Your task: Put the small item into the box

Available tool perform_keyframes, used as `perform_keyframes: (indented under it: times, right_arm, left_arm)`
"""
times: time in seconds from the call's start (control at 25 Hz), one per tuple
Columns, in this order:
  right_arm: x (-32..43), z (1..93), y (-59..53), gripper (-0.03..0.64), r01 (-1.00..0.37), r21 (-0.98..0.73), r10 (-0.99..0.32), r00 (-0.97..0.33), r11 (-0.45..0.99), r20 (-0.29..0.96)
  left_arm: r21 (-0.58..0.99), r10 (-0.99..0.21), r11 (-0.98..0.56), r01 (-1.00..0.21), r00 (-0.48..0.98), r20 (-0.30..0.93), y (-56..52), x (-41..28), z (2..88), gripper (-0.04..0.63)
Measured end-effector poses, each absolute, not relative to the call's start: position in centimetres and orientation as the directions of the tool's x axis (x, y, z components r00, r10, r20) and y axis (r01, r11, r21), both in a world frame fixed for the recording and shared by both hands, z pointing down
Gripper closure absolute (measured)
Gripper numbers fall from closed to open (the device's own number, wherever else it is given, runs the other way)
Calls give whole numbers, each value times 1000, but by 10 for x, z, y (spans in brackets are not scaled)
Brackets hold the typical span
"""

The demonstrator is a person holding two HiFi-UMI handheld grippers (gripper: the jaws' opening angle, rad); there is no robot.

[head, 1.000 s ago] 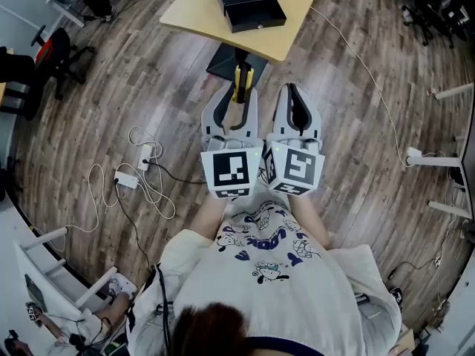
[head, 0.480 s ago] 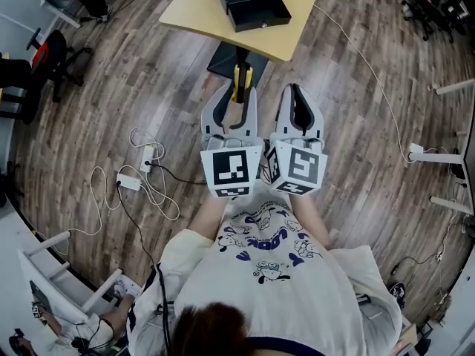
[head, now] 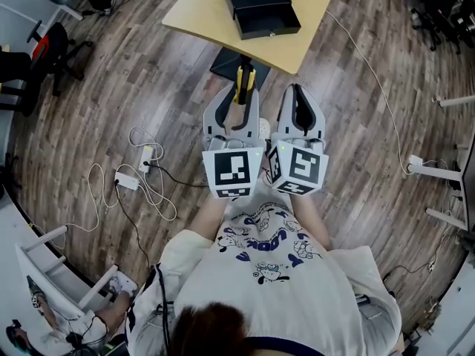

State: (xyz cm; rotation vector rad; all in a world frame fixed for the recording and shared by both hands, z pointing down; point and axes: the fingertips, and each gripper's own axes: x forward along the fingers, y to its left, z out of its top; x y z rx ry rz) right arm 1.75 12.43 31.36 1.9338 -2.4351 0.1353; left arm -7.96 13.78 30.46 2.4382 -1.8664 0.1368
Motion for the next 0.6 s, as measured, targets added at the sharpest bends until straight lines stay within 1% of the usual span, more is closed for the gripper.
perform_keyframes:
  times: [0.32, 0.6]
  right_arm:
    - [34, 313, 52, 577, -972, -70, -971, -229, 224, 75]
    - [48, 307, -17, 577, -963, -80, -962, -262, 257, 74]
  left_arm:
    - [-14, -960, -252, -968, 249, 129, 71, -68, 307, 474]
    - [-23, -965, -232, -972, 227, 134, 5, -50, 301, 474]
